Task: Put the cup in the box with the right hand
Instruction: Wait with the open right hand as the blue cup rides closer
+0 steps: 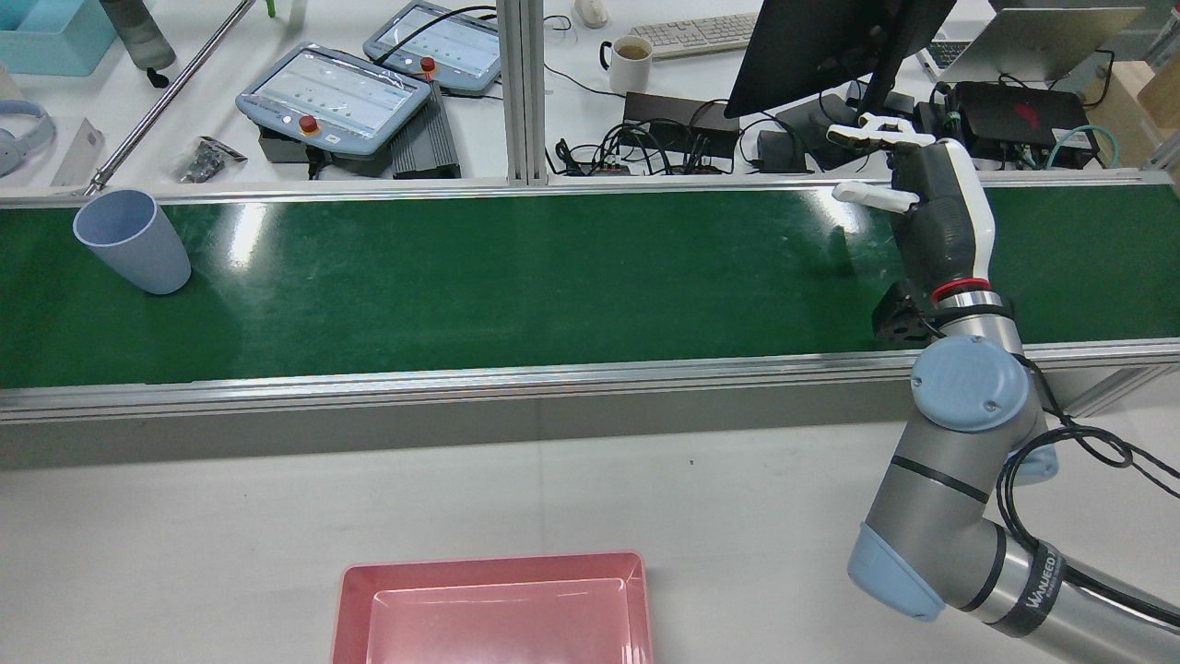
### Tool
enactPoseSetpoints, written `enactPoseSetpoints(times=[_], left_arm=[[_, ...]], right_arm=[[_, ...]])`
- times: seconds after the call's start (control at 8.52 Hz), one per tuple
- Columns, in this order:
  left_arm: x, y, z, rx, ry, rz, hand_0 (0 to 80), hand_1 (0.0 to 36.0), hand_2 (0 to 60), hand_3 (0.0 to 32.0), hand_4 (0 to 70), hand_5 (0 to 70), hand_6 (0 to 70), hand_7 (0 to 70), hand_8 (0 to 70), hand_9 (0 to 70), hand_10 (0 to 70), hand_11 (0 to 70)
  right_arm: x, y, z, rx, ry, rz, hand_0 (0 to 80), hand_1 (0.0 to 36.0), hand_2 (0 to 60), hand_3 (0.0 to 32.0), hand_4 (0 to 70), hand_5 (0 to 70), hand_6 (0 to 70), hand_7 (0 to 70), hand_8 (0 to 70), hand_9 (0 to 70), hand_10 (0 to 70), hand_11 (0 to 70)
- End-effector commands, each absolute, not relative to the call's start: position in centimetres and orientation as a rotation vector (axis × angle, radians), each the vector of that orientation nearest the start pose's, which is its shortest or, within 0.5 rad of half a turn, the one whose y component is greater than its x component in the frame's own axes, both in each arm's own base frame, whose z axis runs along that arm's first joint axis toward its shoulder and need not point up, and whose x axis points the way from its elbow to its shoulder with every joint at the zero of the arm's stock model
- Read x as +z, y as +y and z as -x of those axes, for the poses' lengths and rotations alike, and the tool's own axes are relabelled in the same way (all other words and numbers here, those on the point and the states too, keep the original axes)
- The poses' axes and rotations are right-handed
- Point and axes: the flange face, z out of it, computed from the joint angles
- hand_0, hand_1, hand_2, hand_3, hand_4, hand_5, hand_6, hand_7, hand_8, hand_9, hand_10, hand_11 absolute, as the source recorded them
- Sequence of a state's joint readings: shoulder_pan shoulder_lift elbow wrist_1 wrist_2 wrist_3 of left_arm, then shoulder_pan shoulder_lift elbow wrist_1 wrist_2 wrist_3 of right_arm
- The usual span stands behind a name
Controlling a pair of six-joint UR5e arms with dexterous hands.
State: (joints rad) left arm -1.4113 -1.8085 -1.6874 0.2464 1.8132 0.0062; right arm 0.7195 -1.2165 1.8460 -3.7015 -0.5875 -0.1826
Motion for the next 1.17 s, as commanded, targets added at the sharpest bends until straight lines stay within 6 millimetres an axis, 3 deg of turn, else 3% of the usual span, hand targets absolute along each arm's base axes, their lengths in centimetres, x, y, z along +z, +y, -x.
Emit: enactPoseSetpoints(times=[0.0, 1.06], left_arm=[[52.88, -58.50, 1.67, -1.883, 2.104, 0.395, 0.0, 0.0, 0.0, 0.0, 0.0, 0.0, 0.0, 0.0, 0.0, 0.0, 0.0, 0.0], [52.88, -58.50, 1.67, -1.883, 2.104, 0.395, 0.0, 0.0, 0.0, 0.0, 0.0, 0.0, 0.0, 0.0, 0.0, 0.0, 0.0, 0.0]], right_arm=[[42.53, -50.80, 25.18, -2.183, 2.239, 0.297, 49.4, 1.1, 0.0, 0.0, 69.6, 0.5, 12.4, 65.1, 6.6, 21.2, 0.0, 0.0], [42.07, -50.60, 24.71, -2.180, 2.236, 0.299, 49.6, 1.3, 0.0, 0.0, 67.0, 0.6, 11.9, 62.8, 6.4, 20.6, 0.0, 0.0]])
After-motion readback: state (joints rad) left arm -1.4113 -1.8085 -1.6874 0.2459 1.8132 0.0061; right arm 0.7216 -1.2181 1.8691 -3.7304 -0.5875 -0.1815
